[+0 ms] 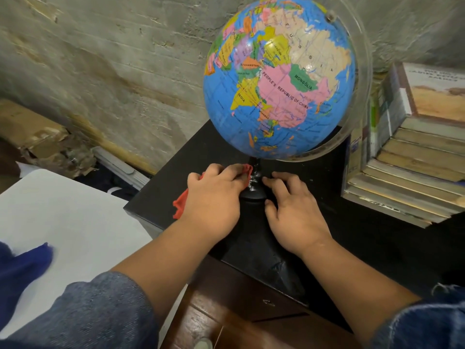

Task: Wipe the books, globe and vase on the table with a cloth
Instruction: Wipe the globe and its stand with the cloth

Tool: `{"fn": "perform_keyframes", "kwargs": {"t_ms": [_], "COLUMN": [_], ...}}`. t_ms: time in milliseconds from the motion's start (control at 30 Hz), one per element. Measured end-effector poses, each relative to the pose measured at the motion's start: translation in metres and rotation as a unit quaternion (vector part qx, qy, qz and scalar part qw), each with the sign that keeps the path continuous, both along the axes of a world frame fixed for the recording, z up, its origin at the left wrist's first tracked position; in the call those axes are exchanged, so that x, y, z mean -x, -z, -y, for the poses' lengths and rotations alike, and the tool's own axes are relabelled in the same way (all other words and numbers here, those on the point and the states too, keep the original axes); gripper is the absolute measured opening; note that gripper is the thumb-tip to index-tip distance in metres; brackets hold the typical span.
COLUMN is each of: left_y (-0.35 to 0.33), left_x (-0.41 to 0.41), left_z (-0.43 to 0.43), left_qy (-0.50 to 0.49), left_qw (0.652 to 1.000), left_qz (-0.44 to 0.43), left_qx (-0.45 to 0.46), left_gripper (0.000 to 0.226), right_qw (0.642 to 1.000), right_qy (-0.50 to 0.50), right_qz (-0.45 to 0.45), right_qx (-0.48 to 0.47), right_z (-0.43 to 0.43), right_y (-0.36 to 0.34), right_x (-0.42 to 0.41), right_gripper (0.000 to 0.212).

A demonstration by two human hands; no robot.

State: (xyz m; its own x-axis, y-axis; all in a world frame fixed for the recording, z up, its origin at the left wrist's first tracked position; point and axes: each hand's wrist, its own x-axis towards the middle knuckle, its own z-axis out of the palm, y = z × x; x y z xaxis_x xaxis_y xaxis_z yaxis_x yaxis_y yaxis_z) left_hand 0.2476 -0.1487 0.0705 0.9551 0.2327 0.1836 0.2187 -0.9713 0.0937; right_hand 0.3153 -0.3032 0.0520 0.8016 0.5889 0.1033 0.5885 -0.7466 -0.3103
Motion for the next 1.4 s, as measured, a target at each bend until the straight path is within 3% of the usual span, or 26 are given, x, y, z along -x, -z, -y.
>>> {"fn": "perform_keyframes", "kwargs": {"t_ms": [167,333,467,633,767,867,1067,1200,1333,1400], "left_y": [0.0,-0.002,-0.004,-0.007,-0.003,-0.003,0.0,0.001,0.007,0.006], "left_x": [0.002,-0.005,-0.004,-0.009,0.0,0.0,0.011,0.012,0.019,0.02], "left_z": [0.004,-0.002,-0.002,-0.007,0.002,-0.001,0.003,0.001,0.001,0.0], "left_qy": [-0.004,0.016,0.016,0.023,0.056,0.014,0.072,0.013,0.064,0.044], "left_qw": [0.998,1.0,0.998,0.999,0.997,0.998,0.993,0.996,0.991,0.993], "left_qz": [0.065,0.011,0.057,-0.01,-0.002,-0.025,-0.018,-0.013,-0.024,-0.006], "left_qx": [0.015,-0.011,-0.007,-0.024,-0.05,-0.051,-0.093,-0.088,-0.117,-0.11], "left_gripper": [0.066,0.058,0.065,0.059,0.059,0.057,0.056,0.056,0.056,0.055], "right_qw": [1.0,1.0,1.0,1.0,1.0,1.0,1.0,1.0,1.0,1.0], "right_qy": [-0.001,-0.003,-0.005,-0.004,-0.003,-0.001,-0.001,0.002,0.001,0.002], "right_qz": [-0.005,-0.01,-0.013,-0.016,-0.012,-0.012,-0.01,-0.011,-0.01,-0.012], "right_qx": [-0.003,-0.011,-0.01,-0.014,-0.01,-0.014,-0.013,-0.008,-0.012,-0.012], "right_z": [0.001,0.001,0.002,0.001,0.001,0.0,0.0,0.001,0.001,0.001], "right_y": [0.0,0.0,0.0,0.0,0.001,0.001,0.001,-0.001,0.0,-0.001], "right_x": [0.0,0.0,-0.001,-0.001,-0.001,-0.001,0.0,0.001,0.0,0.0], "right_gripper": [0.049,0.048,0.049,0.049,0.045,0.048,0.048,0.049,0.049,0.049]}}
